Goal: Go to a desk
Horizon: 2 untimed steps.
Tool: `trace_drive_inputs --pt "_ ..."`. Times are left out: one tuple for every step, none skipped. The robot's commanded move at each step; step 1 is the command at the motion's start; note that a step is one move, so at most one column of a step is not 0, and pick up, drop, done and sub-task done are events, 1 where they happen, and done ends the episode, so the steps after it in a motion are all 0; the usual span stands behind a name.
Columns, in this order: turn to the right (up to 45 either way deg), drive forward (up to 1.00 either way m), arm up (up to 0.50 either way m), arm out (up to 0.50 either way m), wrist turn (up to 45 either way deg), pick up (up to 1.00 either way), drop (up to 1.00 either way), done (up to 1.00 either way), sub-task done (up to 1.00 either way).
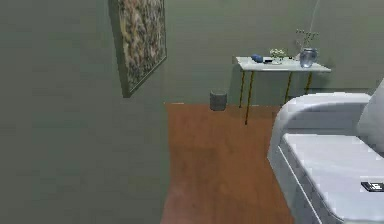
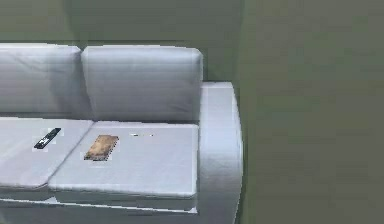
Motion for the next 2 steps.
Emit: trace_drive_inputs --pt "0.0 1.00 0.00 0.00 0.0 0.00 0.00 0.00 0.00" --pt "3.0 0.00 0.00 0.00 0.0 0.00 0.00 0.00 0.00"
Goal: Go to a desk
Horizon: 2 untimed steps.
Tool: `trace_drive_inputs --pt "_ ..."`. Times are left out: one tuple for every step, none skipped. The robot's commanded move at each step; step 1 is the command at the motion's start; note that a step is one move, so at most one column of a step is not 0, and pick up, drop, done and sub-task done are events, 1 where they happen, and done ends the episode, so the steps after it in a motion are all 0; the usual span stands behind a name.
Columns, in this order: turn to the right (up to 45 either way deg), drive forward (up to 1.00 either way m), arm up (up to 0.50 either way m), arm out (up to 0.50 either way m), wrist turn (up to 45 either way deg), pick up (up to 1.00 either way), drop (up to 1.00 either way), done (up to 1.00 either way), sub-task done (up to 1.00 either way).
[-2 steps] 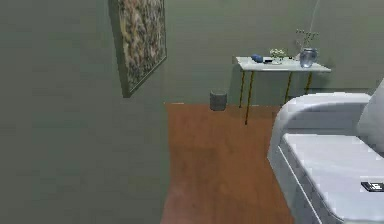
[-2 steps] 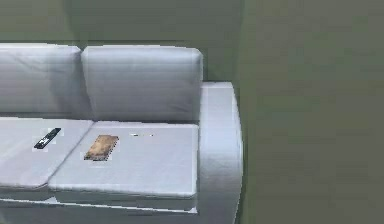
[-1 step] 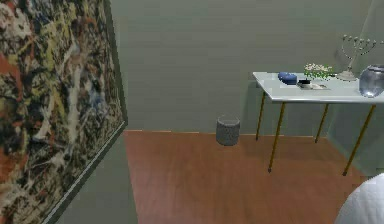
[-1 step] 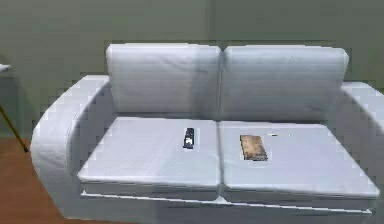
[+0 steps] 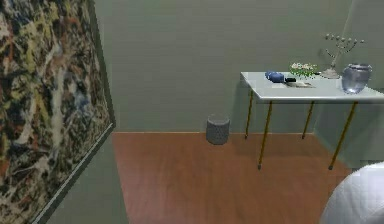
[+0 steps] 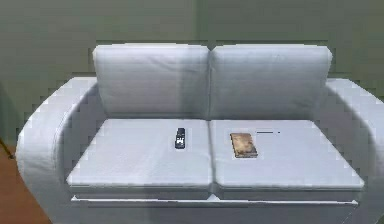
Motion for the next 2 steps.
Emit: trace_drive_inputs --pt "0.0 0.60 0.00 0.00 0.0 0.00 0.00 0.00 0.00" --pt "-30.0 0.00 0.00 0.00 0.0 0.00 0.00 0.00 0.00"
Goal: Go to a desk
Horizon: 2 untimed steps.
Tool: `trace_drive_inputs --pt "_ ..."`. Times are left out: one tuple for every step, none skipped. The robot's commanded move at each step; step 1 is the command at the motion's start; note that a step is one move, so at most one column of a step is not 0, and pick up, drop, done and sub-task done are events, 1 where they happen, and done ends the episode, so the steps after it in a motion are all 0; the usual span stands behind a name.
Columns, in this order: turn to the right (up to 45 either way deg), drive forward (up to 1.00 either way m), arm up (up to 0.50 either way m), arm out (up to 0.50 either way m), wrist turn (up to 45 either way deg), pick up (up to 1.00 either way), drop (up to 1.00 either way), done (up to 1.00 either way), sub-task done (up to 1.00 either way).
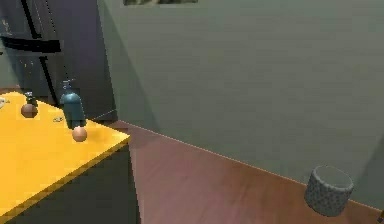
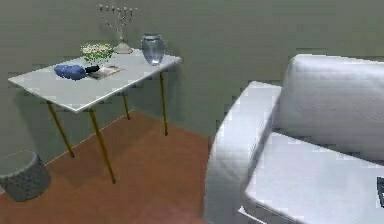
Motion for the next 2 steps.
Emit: trace_drive_inputs --pt "0.0 0.80 0.00 0.00 0.0 0.00 0.00 0.00 0.00" --pt "-15.0 0.00 0.00 0.00 0.0 0.00 0.00 0.00 0.00"
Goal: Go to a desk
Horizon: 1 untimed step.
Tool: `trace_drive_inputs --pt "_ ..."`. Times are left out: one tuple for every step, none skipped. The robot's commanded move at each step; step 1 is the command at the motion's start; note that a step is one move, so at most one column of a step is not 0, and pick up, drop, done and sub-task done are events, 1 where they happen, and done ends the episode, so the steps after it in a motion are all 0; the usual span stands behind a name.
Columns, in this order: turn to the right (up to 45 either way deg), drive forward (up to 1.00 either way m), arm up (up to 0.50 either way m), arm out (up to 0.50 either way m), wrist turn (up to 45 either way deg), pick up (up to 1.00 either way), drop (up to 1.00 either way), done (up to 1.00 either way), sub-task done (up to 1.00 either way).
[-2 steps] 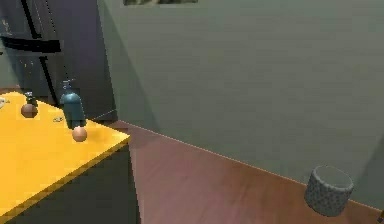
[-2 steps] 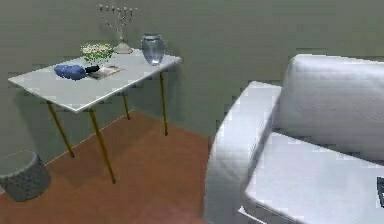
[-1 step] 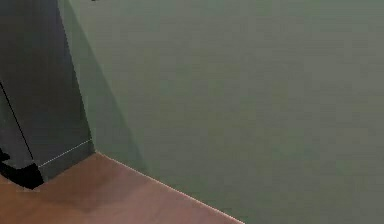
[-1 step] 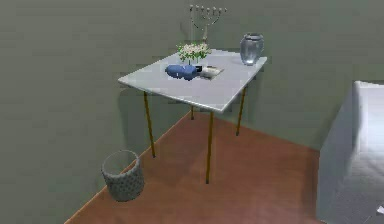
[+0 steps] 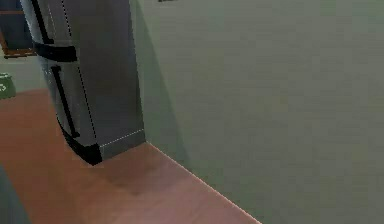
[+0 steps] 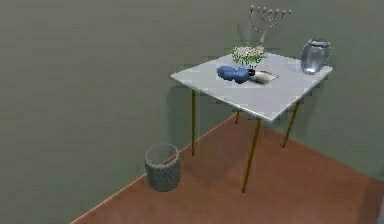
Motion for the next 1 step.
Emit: trace_drive_inputs --pt "-3.0 0.00 0.00 0.00 0.0 0.00 0.00 0.00 0.00"
